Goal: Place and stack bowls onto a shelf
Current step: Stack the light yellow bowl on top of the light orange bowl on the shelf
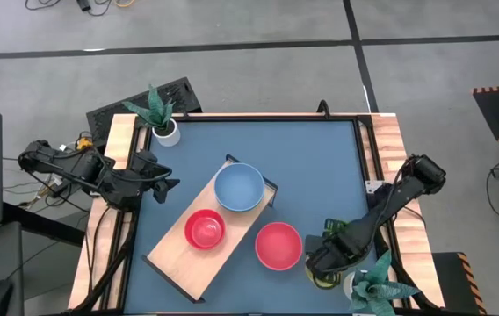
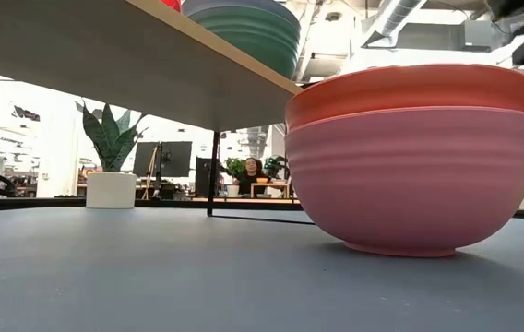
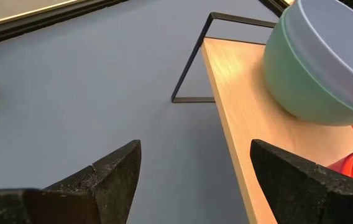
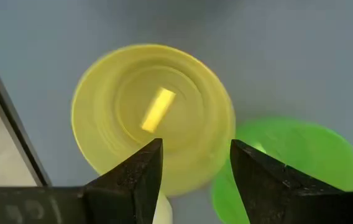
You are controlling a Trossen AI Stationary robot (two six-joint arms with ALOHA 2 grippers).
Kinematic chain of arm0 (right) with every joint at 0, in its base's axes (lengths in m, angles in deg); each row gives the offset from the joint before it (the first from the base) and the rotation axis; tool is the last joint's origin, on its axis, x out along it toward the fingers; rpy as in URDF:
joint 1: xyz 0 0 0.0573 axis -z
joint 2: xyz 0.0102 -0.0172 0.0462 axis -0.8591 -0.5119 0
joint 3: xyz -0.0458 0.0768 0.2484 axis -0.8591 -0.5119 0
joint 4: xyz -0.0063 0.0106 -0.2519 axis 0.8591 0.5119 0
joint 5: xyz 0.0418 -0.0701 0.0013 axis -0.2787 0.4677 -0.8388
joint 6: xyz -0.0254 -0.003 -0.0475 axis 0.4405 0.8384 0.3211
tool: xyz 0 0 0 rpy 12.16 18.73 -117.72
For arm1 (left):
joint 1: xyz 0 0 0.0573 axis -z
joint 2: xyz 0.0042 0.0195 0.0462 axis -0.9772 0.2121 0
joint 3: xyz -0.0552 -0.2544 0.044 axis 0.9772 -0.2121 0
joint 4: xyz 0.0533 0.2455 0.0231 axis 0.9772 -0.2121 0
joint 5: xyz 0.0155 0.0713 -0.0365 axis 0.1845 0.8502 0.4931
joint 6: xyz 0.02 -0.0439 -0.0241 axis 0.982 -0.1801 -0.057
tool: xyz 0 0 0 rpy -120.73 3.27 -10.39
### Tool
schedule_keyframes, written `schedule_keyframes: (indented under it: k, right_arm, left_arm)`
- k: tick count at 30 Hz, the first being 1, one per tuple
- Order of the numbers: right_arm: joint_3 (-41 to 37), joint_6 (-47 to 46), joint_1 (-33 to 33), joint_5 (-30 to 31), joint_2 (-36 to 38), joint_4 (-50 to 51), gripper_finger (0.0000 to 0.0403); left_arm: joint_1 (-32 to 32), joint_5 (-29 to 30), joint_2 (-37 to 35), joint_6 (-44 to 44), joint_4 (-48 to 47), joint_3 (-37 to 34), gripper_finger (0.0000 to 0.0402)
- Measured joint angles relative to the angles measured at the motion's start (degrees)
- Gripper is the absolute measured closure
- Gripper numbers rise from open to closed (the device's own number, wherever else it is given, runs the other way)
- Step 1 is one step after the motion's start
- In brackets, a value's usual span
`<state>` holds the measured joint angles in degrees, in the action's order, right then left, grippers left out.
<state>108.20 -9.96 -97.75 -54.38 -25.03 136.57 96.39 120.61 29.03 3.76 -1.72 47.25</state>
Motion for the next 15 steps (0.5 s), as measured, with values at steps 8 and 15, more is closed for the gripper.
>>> schedule_keyframes:
  k: [8, 15]
  right_arm:
    - [-6.8, 8.0, 1.3, 1.8, 0.0, -8.5, 0.0190]
    - [-11.8, 10.0, 3.3, 1.9, 0.0, -14.9, 0.0193]
  left_arm:
    - [0.0, 0.1, 0.0, -0.1, 0.0, 0.0, 0.0115]
    - [0.0, 0.5, 0.0, -1.2, 0.0, 0.0, 0.0115]
